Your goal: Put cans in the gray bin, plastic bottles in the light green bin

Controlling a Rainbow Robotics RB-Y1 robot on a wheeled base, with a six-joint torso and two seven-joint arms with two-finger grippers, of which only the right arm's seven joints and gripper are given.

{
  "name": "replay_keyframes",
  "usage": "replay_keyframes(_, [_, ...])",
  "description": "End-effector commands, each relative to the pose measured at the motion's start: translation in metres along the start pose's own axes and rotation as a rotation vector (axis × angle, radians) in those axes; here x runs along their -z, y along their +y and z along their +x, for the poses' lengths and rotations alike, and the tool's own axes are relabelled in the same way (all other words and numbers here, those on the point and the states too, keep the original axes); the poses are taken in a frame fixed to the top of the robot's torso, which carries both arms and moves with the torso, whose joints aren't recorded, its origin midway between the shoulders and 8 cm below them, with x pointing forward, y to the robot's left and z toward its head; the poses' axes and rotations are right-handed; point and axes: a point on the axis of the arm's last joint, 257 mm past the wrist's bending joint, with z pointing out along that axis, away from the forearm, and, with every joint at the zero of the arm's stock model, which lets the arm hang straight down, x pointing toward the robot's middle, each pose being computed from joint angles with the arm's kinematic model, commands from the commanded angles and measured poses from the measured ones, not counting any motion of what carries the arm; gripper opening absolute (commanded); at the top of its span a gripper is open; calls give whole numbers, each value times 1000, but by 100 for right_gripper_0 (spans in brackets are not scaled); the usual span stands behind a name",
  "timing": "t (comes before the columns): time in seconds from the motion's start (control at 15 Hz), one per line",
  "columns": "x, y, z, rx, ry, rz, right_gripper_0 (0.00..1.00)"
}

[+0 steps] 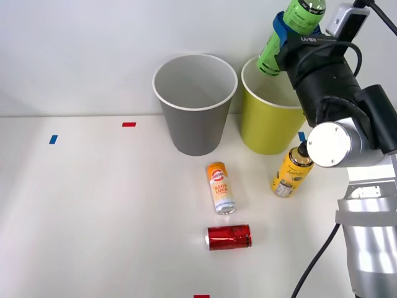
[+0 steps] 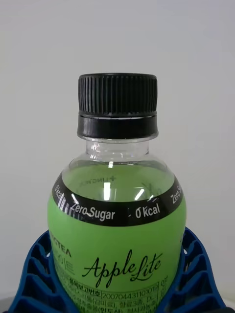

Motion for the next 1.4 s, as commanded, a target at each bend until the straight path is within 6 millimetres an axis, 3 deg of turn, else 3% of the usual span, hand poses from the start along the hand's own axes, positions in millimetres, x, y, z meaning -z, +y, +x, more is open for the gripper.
replay_keyframes(0.07, [-14, -19, 5, 19, 17, 24, 0])
replay_keyframes(0.33, [-13, -37, 14, 91, 47, 38, 0])
replay_keyframes(0.53, [-13, -35, 15, 86, 49, 35, 0])
replay_keyframes(0.6, [-13, -35, 15, 75, 48, 37, 13])
replay_keyframes(0.67, [-13, -37, 14, 72, 46, 42, 42])
replay_keyframes(0.73, [-13, -37, 14, 60, 46, 41, 64])
replay_keyframes(0.87, [-13, -35, 14, 30, 44, 36, 88])
replay_keyframes(1.0, [-13, -33, 15, 27, 45, 33, 93])
replay_keyframes(1.4, [-13, -31, 15, 19, 44, 28, 94])
